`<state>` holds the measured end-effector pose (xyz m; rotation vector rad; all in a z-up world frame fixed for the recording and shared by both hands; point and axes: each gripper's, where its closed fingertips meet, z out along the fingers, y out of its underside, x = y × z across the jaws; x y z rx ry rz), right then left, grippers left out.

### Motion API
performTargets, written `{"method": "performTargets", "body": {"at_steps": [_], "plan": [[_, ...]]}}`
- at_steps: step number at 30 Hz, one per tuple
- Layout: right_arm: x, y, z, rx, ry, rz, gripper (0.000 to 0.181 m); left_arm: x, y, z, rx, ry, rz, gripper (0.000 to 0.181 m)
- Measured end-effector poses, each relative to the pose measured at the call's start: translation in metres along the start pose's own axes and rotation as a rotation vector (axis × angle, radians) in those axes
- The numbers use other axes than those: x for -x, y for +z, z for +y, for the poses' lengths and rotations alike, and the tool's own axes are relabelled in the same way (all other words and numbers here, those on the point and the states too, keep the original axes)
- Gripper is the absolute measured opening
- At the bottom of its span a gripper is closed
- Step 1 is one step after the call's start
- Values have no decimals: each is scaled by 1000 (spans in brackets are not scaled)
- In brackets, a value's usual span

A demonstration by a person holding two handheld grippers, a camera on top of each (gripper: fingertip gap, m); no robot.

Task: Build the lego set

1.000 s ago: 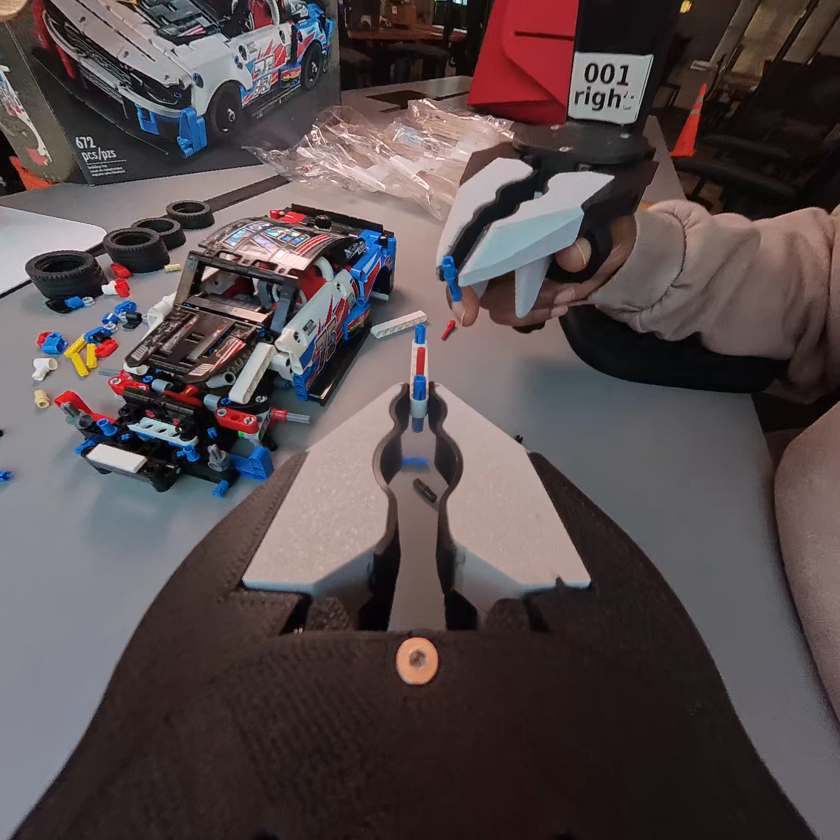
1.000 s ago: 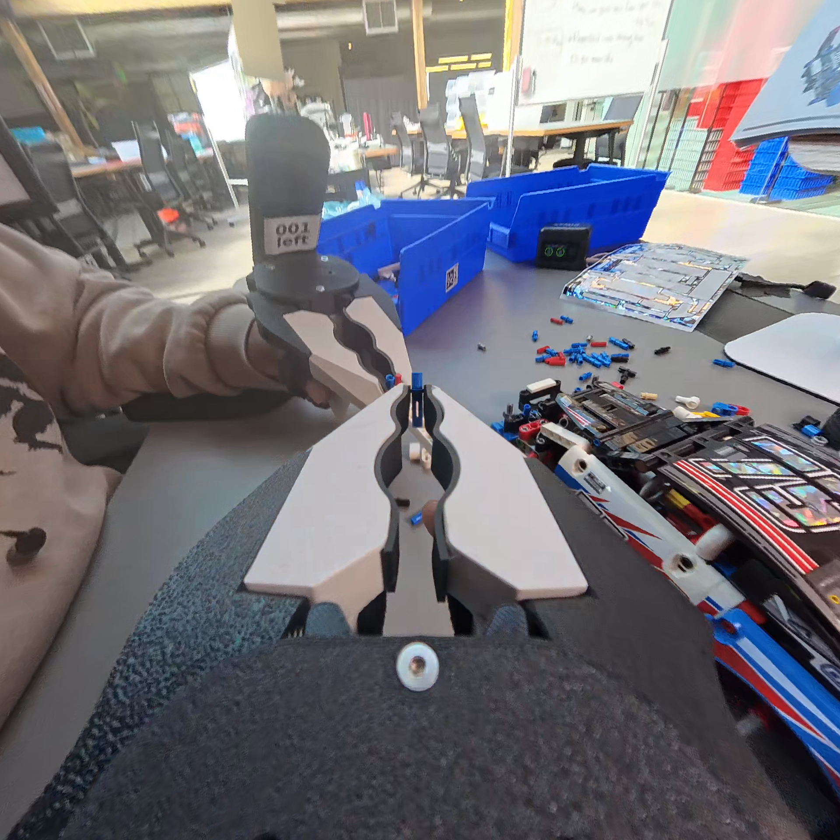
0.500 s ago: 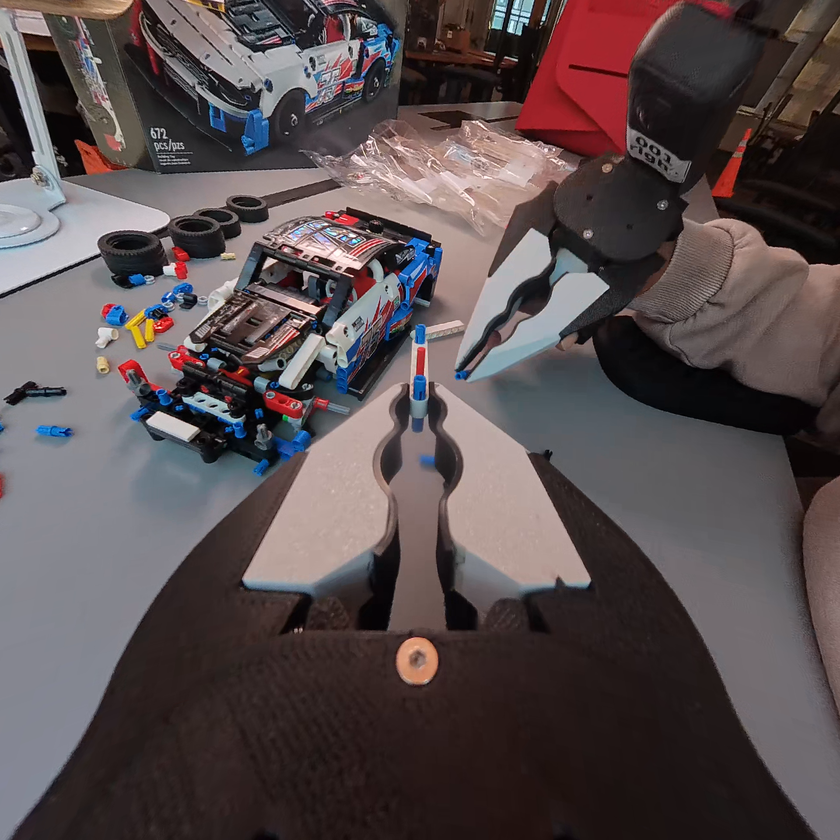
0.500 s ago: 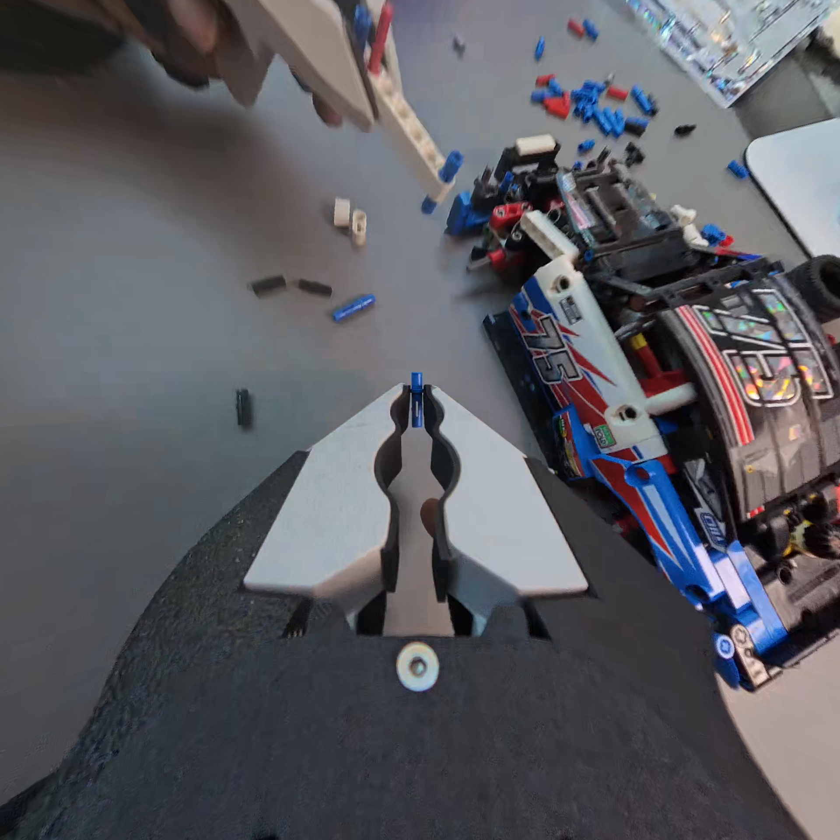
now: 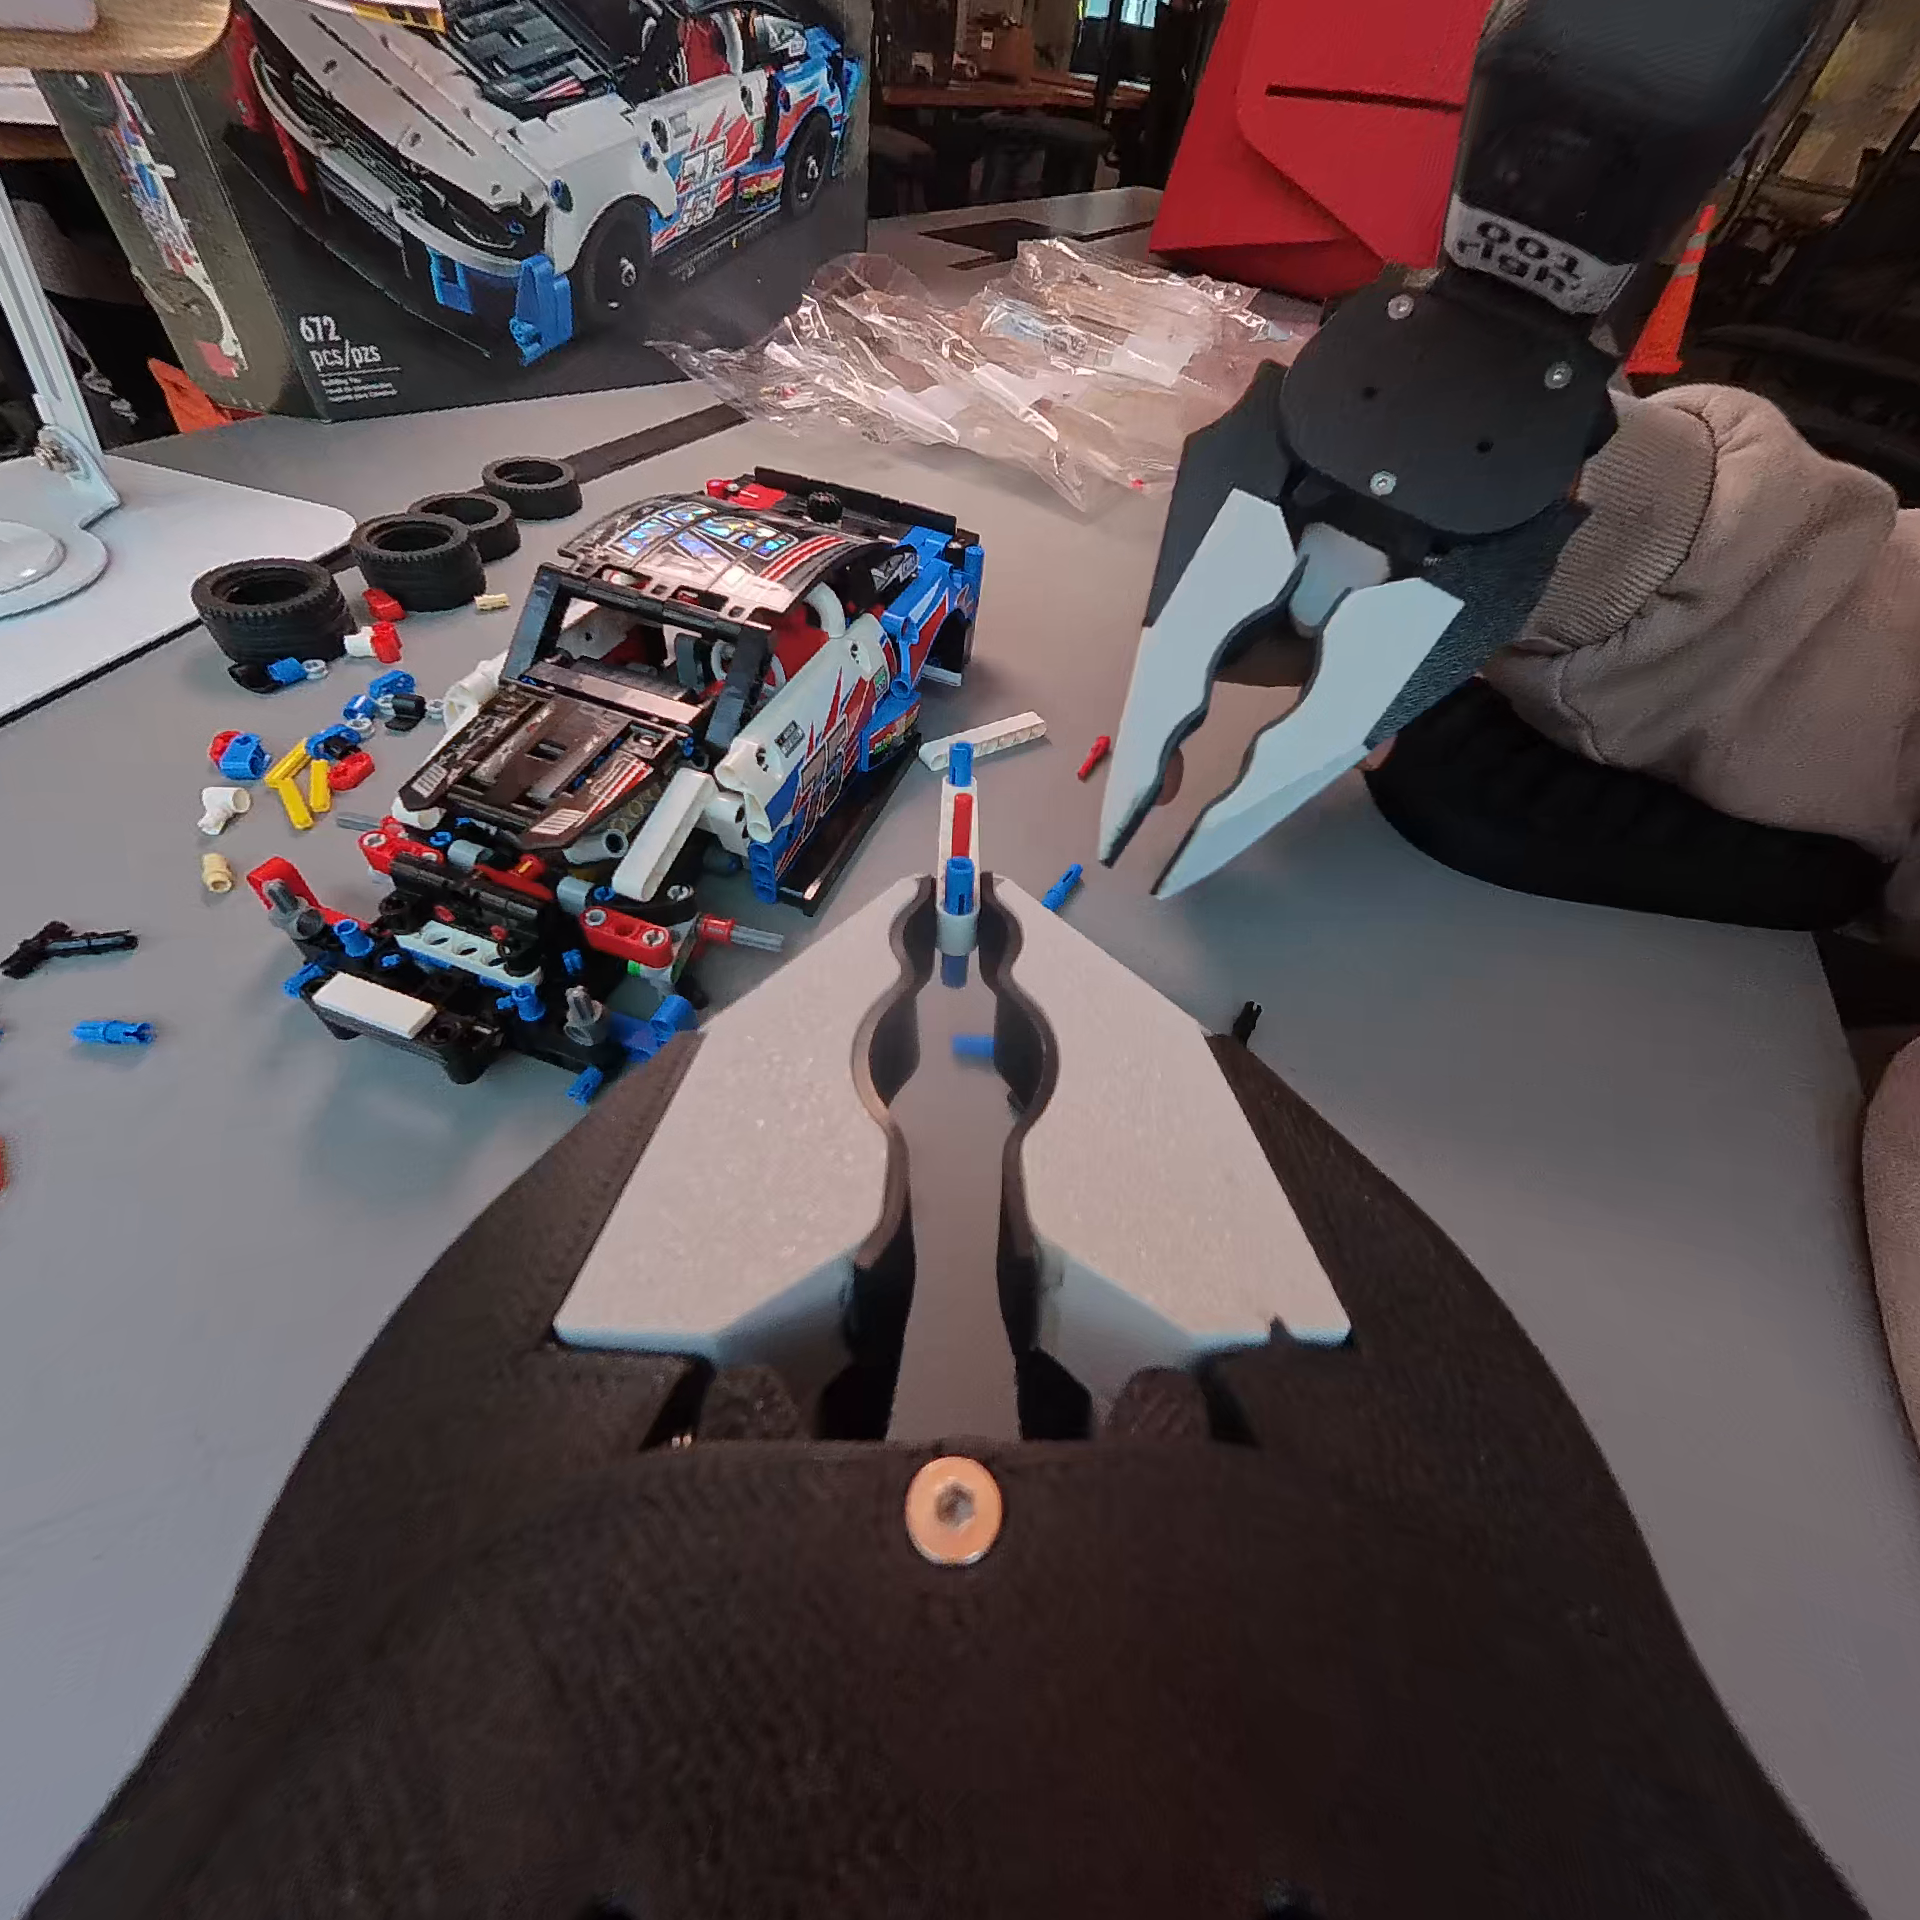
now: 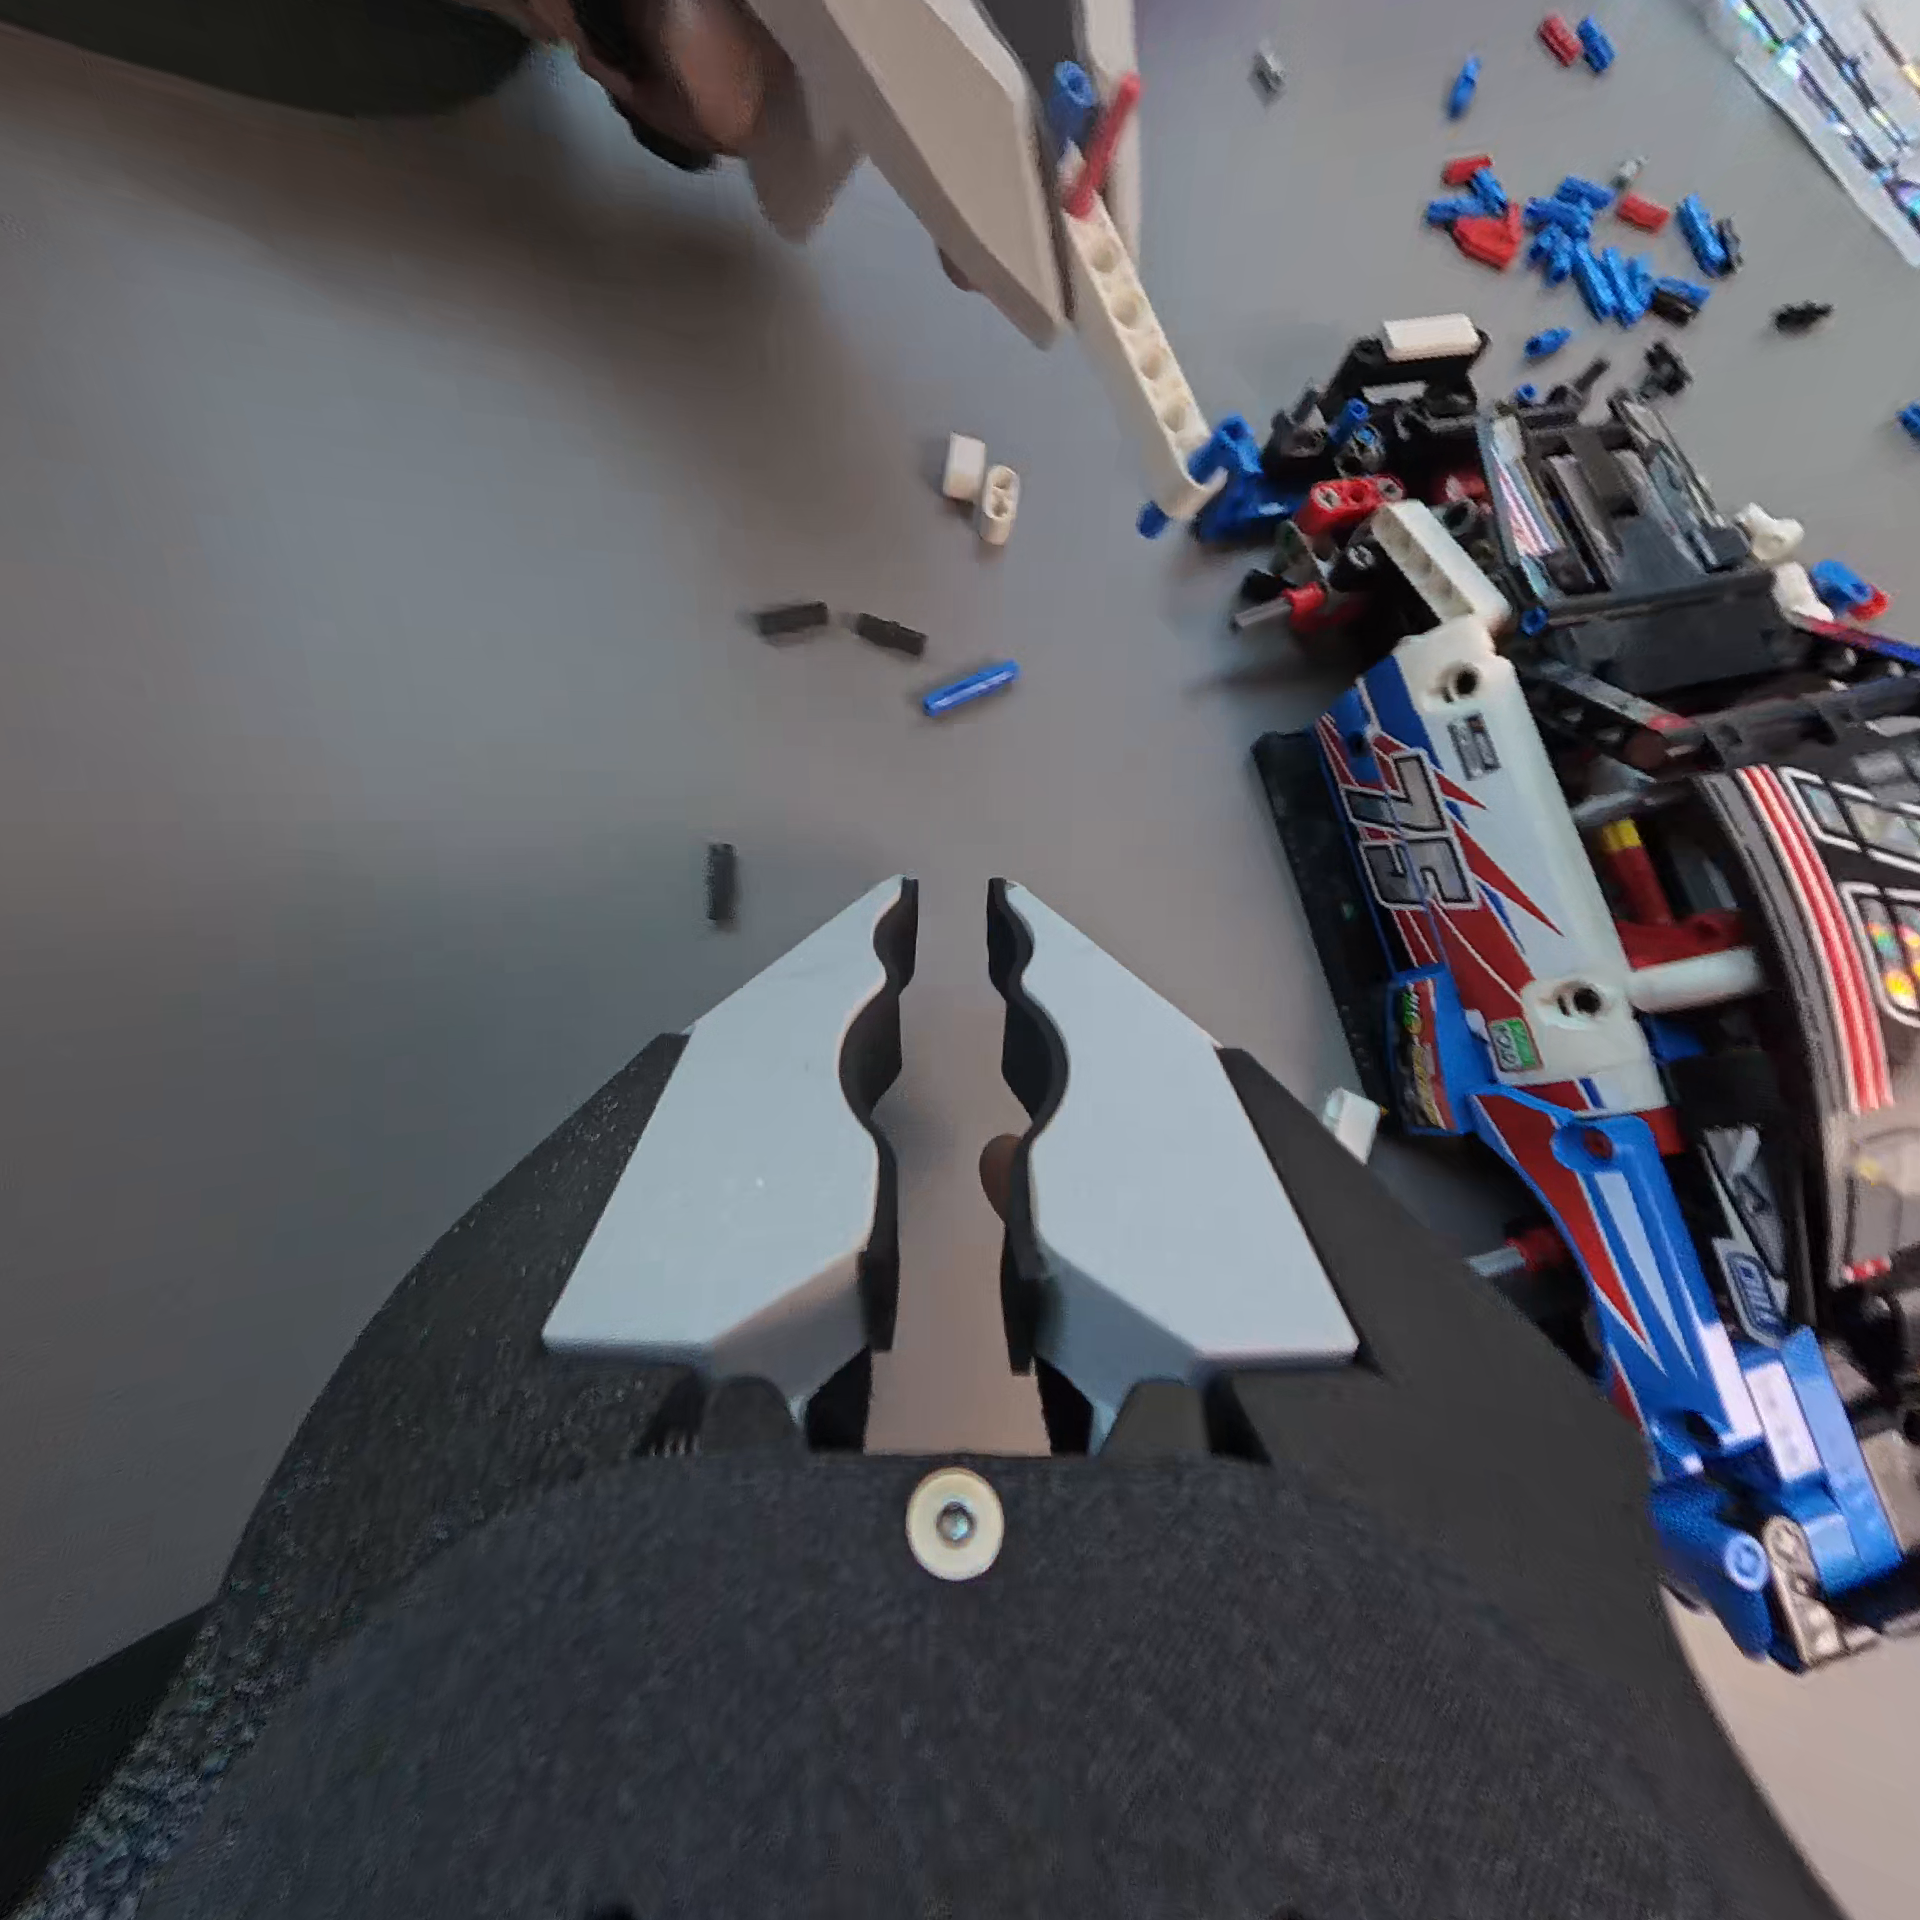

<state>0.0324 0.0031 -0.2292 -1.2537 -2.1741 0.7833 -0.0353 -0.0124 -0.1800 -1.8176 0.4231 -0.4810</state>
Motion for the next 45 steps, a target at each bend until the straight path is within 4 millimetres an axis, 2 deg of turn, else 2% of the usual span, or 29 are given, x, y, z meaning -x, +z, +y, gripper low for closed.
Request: {"method": "performTargets", "body": {"at_steps": [1, 3, 6, 17, 31, 45], "plan": [[10, -1, -3, -12, -7, -47, 11, 0, 0, 0, 2, 1, 0, 6], [29, 1, -1, 17, -21, -131, 12, 0, 1, 1, 6, 0, 1, 6], [44, 9, 6, 80, -65, -170, 12, 2, 3, 5, 17, -12, 1, 6], [50, 17, 11, 140, -61, -180, 5, 1, 1, 3, 14, 0, 1, 5], [47, 14, 6, 83, -30, -184, 2, -14, 7, 12, 69, 50, 48, 5], [21, 1, -23, -128, 24, -84, 2, -26, 11, 21, 126, 97, 90, 5]]}}
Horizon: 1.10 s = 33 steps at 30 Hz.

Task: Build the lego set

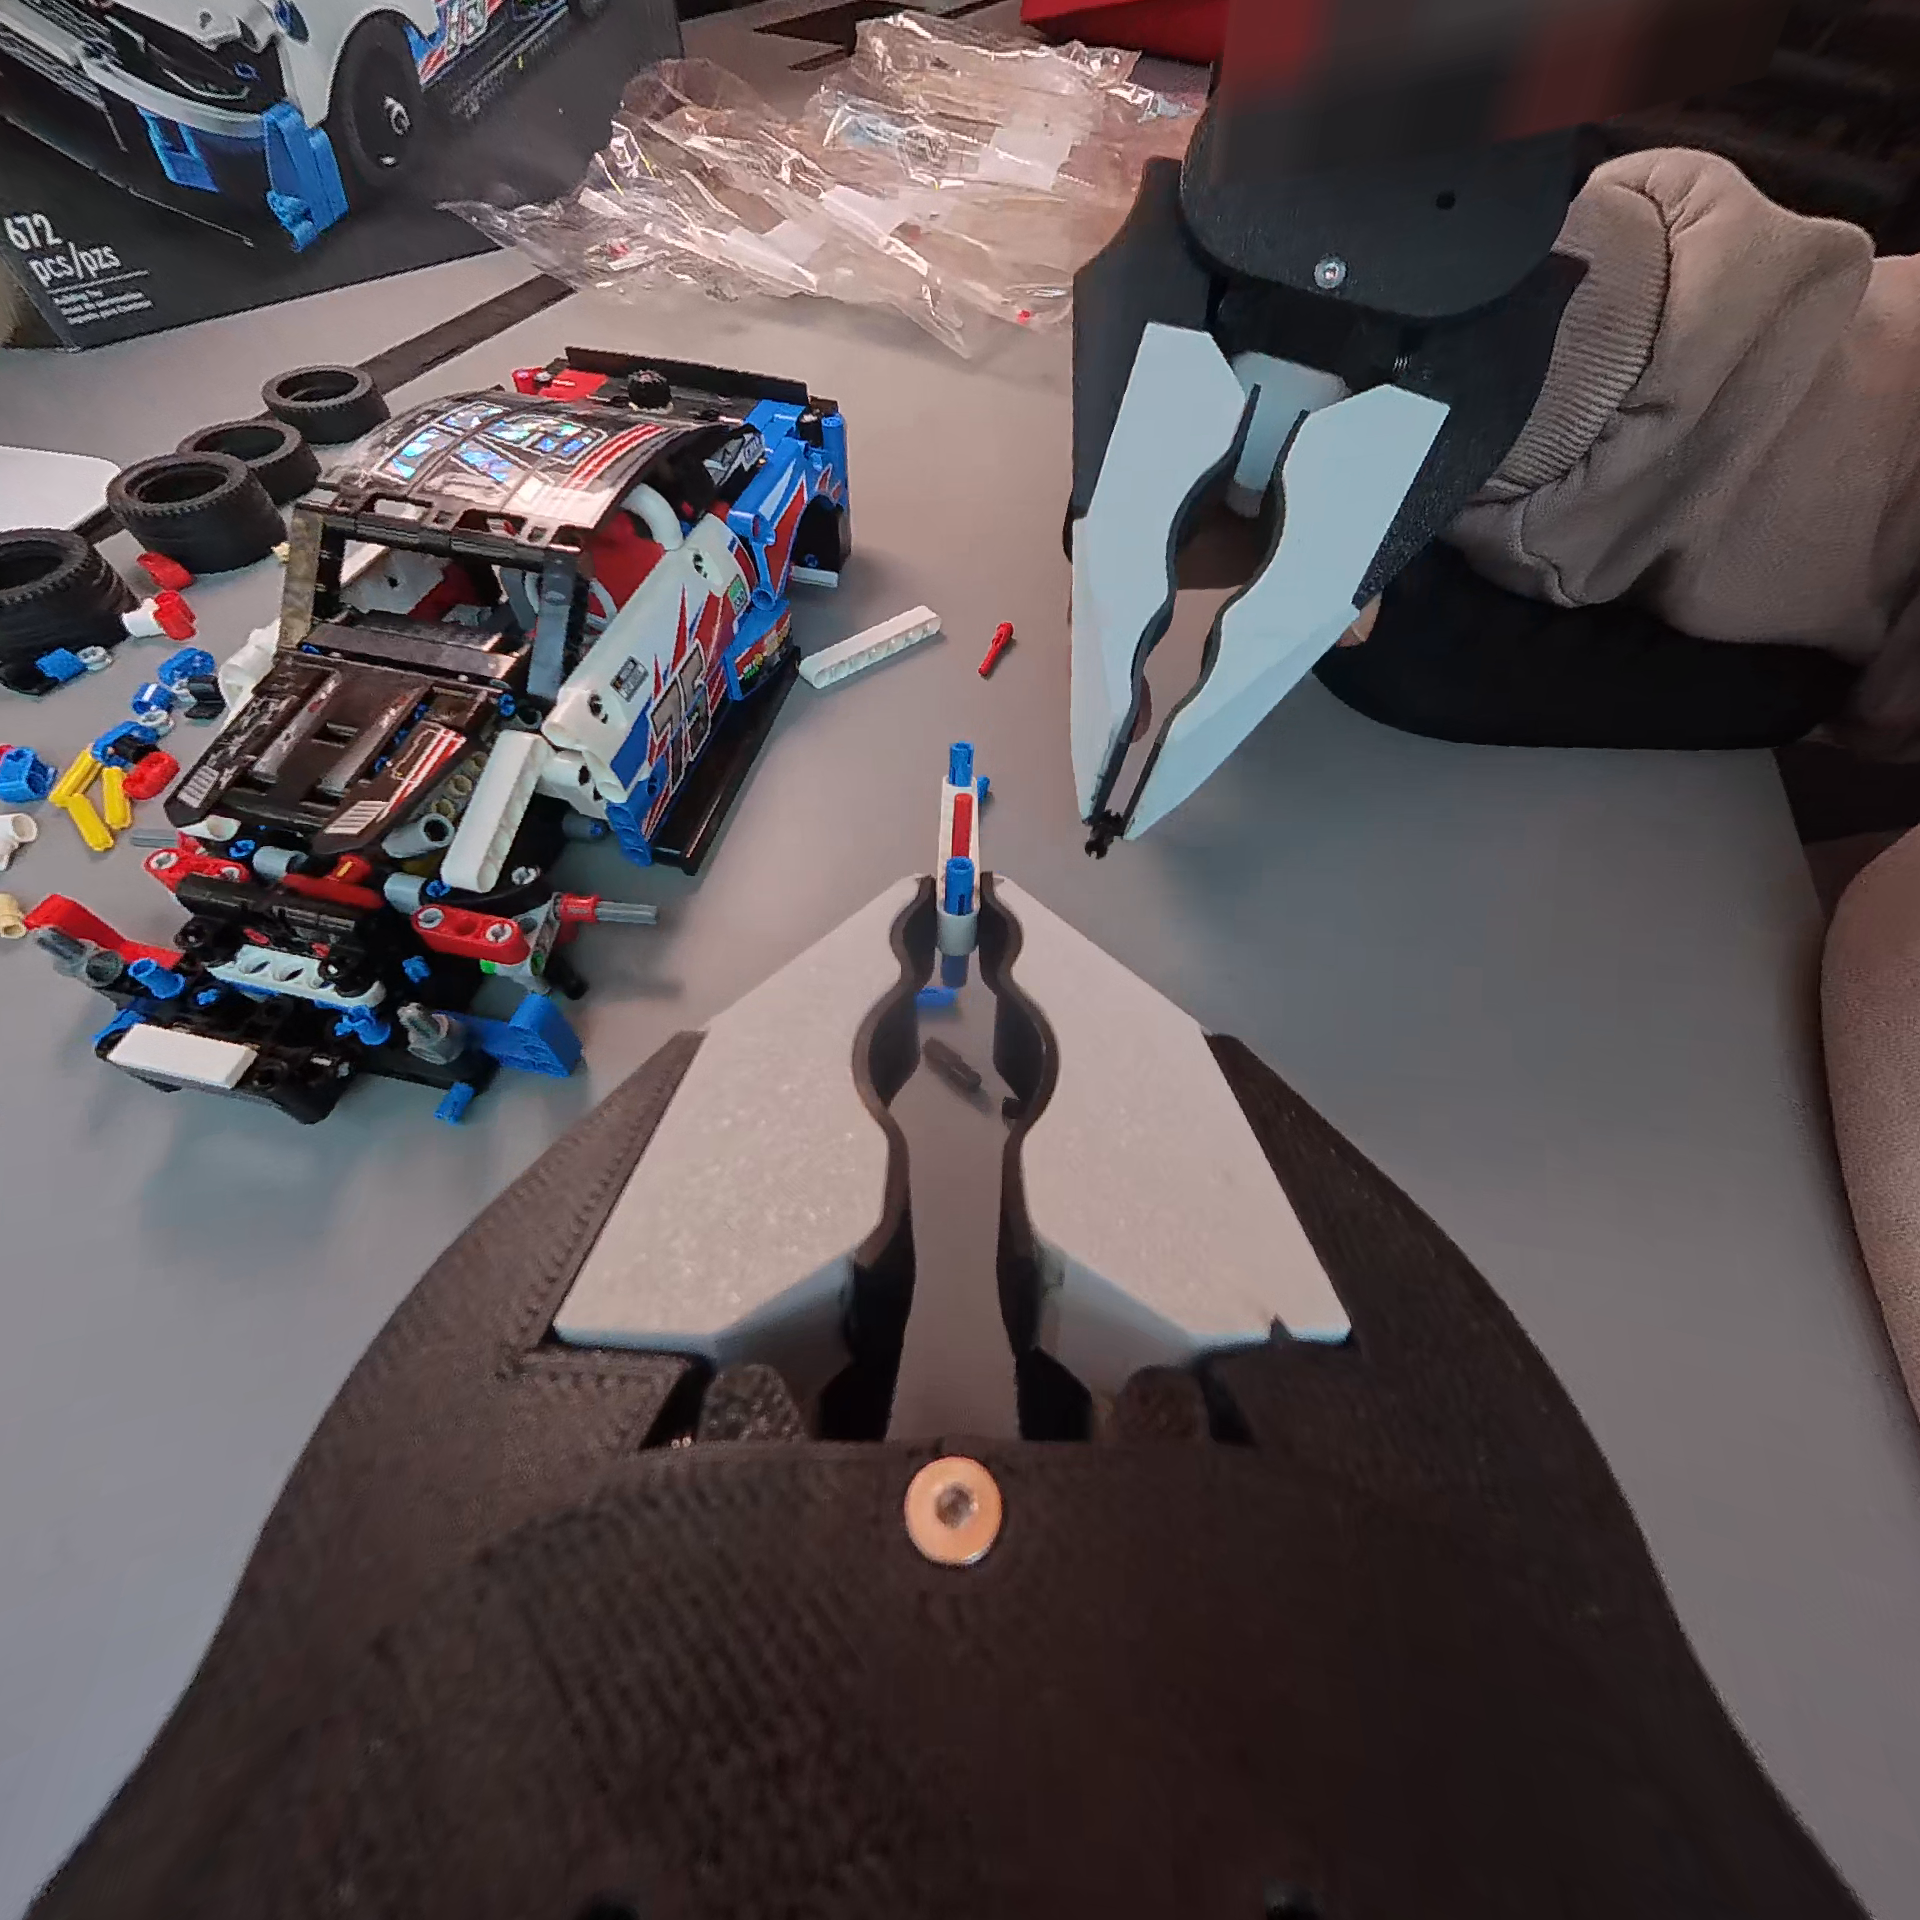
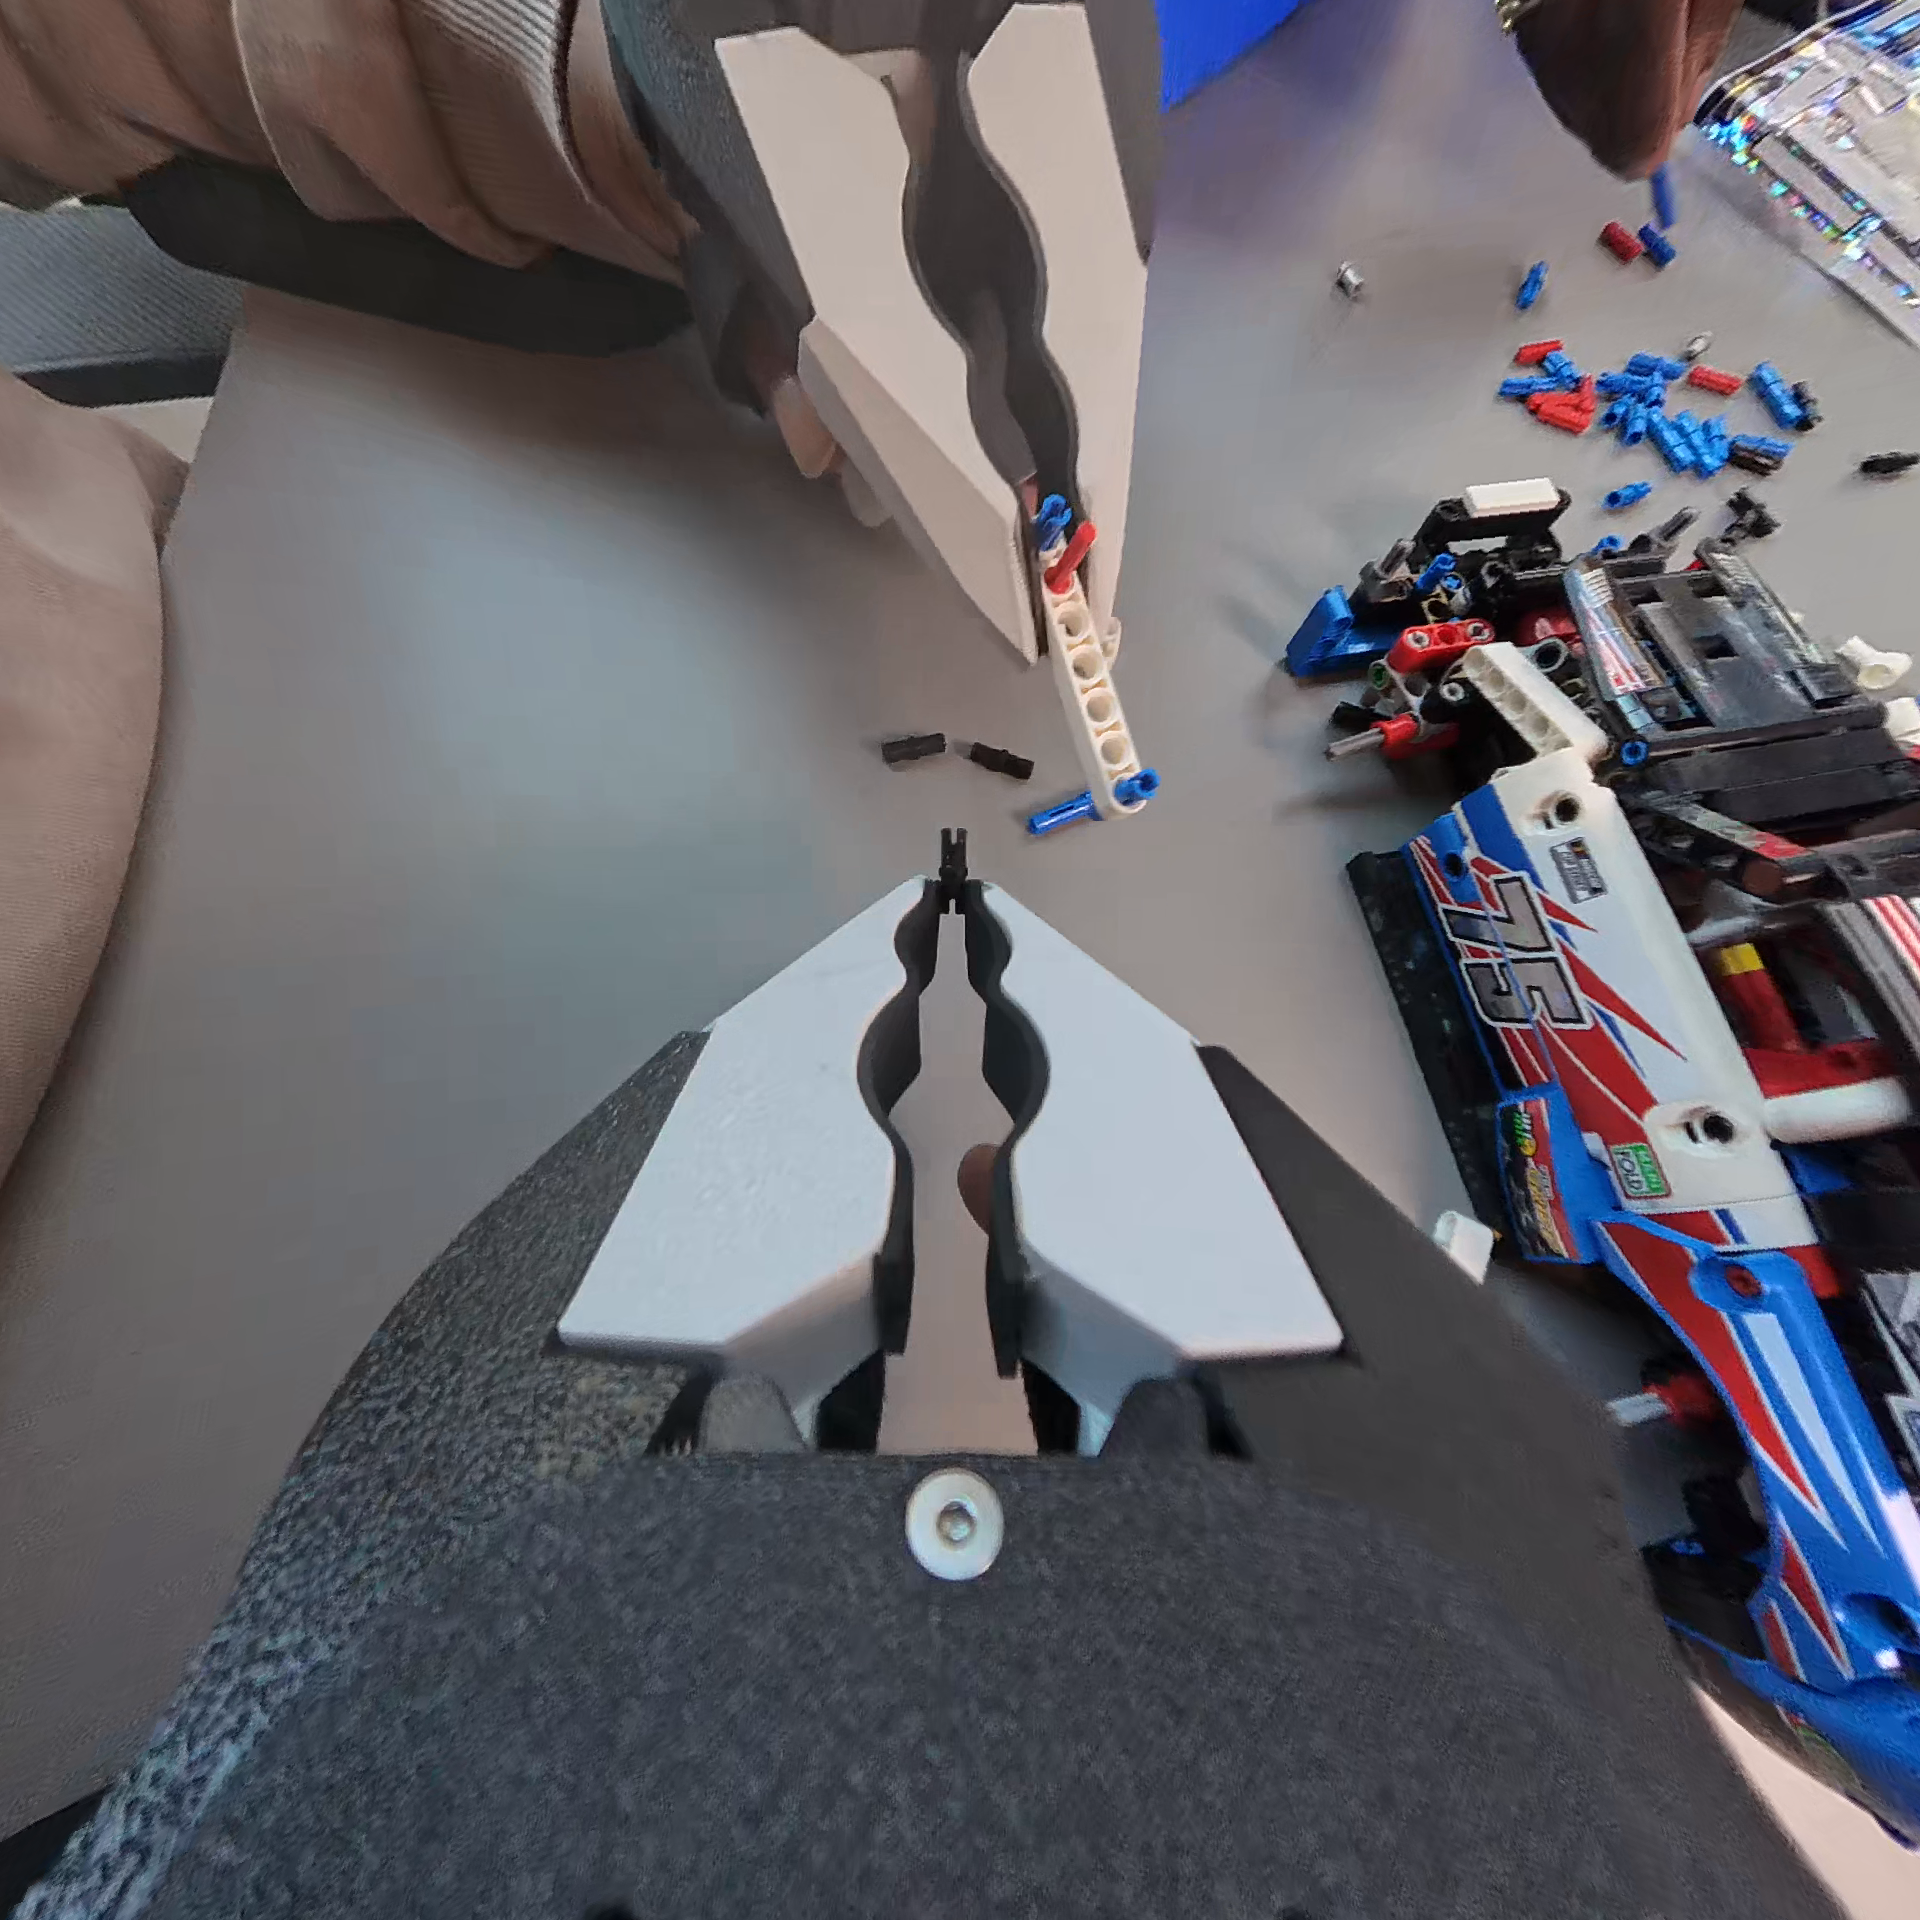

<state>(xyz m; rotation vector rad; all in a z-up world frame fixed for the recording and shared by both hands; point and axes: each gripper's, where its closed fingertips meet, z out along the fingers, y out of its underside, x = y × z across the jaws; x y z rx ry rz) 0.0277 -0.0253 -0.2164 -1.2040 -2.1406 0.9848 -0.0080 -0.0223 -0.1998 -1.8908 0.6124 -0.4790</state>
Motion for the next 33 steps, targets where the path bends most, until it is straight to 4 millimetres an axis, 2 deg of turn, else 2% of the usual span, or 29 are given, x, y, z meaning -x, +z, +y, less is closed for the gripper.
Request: {"method": "performTargets", "body": {"at_steps": [8, 16, 28, 33], "plan": [[3, 9, 15, 87, 16, -10, 3, -8, 5, 6, 47, 79, -2, 5], [1, 15, -2, 8, 39, 14, 2, -17, 12, 15, 101, 128, 18, 5], [-6, 15, -19, -83, 91, 64, 2, -9, 12, 21, 136, 112, -22, 5], [-6, 17, -16, -82, 63, 73, 2, -8, 11, 22, 138, 100, -20, 5]]}}
